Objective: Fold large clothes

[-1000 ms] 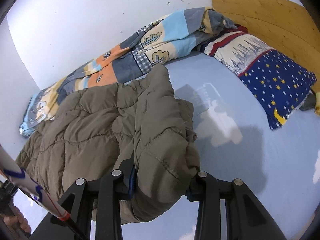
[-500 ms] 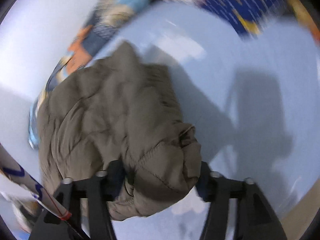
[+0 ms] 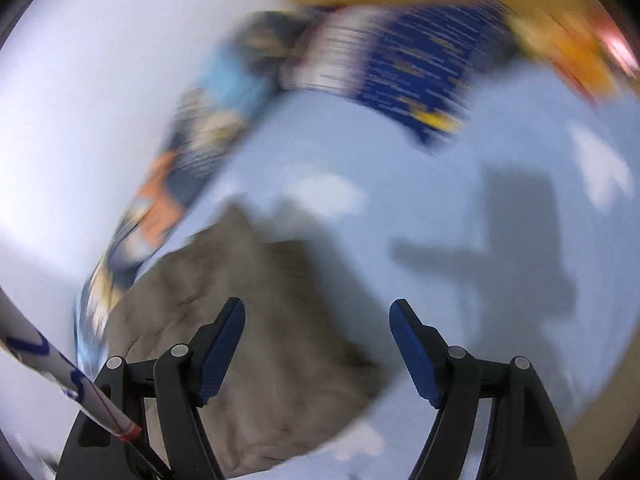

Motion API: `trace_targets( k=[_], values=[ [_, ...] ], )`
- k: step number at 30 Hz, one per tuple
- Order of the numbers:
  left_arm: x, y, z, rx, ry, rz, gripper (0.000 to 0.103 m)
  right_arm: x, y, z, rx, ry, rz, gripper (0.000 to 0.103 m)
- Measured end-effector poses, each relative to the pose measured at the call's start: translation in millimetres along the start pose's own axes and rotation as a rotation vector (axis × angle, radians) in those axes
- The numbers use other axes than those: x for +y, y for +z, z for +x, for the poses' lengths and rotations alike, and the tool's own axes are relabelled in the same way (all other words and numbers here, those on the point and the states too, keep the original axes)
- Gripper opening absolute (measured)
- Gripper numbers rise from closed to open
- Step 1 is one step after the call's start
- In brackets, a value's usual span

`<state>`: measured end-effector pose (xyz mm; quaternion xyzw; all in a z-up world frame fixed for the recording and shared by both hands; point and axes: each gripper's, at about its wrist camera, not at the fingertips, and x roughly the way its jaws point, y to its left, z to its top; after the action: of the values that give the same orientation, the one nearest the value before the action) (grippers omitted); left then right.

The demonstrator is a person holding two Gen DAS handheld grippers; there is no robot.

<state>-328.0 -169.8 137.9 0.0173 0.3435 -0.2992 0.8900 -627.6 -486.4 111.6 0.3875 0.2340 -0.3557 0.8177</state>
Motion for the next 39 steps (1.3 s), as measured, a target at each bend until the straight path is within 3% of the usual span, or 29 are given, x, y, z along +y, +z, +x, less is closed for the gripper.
trace_targets(
  k=[2,4,6,10,12,16,19,24,27,31,36,39],
  values=[
    [-39.0,-4.6,11.0,-0.004,-0.028,0.14,0.067,53.3,-11.7,15.6,0.018,0.022,-0.198,0.077],
    [-64.5,-12.8,19.5,-0.014,-0.026,0.242,0.067,84.8,-25.2,33.4,0.042,0.049,-0.287,0.07],
    [-76.6,-19.3,36.5,0.021,-0.009,0.293,0.067,111.4,-36.0,54.8,0.066,0.009,-0.376,0.068],
    [-72.8,-28.9,65.3,0.124,0.012,0.297,0.071,129.9,-44.3,91.2,0.138,-0.004,-0.416,0.067],
    [-75.2,-31.7,71.7,0.138,0.021,0.322,0.072,132.8,-51.5,114.3,0.197,-0.057,-0.458,0.067],
    [-75.5,-36.7,69.5,0.134,0.029,0.314,0.072,138.2,-57.9,133.0,0.227,-0.106,-0.496,0.07],
    [-73.2,-35.5,57.0,0.094,0.017,0.262,0.072,134.6,-57.0,124.2,0.208,-0.092,-0.481,0.07],
    [-63.8,-36.1,25.8,0.037,0.038,0.217,0.072,148.5,-57.4,78.9,0.052,-0.058,-0.535,0.07],
    [-60.4,-37.9,18.5,0.019,0.055,0.215,0.072,161.9,-61.9,67.3,0.008,-0.003,-0.581,0.07],
    [-55.0,-43.2,27.8,0.056,0.081,0.224,0.072,177.0,-72.8,82.5,0.055,0.03,-0.62,0.069],
    [-51.2,-47.1,36.5,0.07,0.097,0.234,0.072,182.2,-85.8,110.2,0.134,-0.019,-0.662,0.069],
    [-52.1,-46.9,37.5,0.067,0.101,0.234,0.072,180.4,-87.3,110.9,0.137,-0.022,-0.666,0.069]
  ],
)
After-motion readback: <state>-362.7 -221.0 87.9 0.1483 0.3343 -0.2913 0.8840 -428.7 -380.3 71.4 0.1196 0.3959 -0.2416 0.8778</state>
